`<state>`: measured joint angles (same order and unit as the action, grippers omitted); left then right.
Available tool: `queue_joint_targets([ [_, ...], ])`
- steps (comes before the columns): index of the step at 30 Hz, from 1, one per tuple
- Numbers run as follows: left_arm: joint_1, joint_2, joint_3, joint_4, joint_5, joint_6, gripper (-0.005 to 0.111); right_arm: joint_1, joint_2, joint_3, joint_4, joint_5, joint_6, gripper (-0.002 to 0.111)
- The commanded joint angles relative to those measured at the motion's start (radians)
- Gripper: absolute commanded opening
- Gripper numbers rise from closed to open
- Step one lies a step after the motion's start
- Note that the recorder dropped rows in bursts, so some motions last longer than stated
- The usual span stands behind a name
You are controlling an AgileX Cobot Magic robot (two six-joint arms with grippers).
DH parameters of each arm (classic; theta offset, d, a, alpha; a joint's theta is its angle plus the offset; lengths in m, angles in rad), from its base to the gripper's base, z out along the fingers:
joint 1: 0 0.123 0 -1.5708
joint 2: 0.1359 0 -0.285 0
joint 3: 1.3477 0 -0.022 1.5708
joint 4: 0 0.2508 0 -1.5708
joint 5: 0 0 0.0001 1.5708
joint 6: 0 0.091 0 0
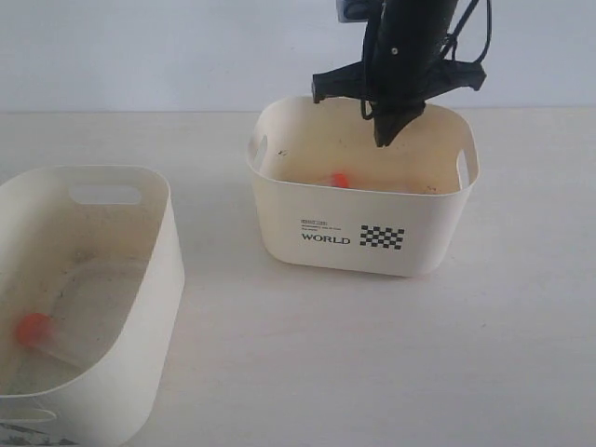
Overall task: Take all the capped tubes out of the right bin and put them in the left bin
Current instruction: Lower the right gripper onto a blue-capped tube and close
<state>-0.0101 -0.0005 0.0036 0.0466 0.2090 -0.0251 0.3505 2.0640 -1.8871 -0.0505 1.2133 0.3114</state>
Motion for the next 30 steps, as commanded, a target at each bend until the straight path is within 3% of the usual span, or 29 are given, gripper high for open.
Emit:
queue_joint_targets([
  [1,0.0,0.0,-0.004,0.002,0.0,-0.01,0.004,0.008,0.077,-0.105,0.015,0.008,0.021,0.0],
  [7,0.0,0.0,-0.004,0.002,0.0,-0.01,0.004,0.013,0.128,-0.121,-0.008,0.008,0.016,0.004],
  [9,0.0,0.0,-0.004,0.002,0.0,-0.01,0.004,0.013,0.138,-0.121,-0.008,0.008,0.002,0.013],
  [16,0.0,0.0,-0.004,0.002,0.0,-0.01,0.004,0.019,0.173,-0.119,-0.023,0.008,-0.002,0.065],
  [30,0.0,0.0,-0.004,0.002,0.0,-0.01,0.004,0.019,0.278,-0.114,-0.096,0.008,0.011,0.066],
])
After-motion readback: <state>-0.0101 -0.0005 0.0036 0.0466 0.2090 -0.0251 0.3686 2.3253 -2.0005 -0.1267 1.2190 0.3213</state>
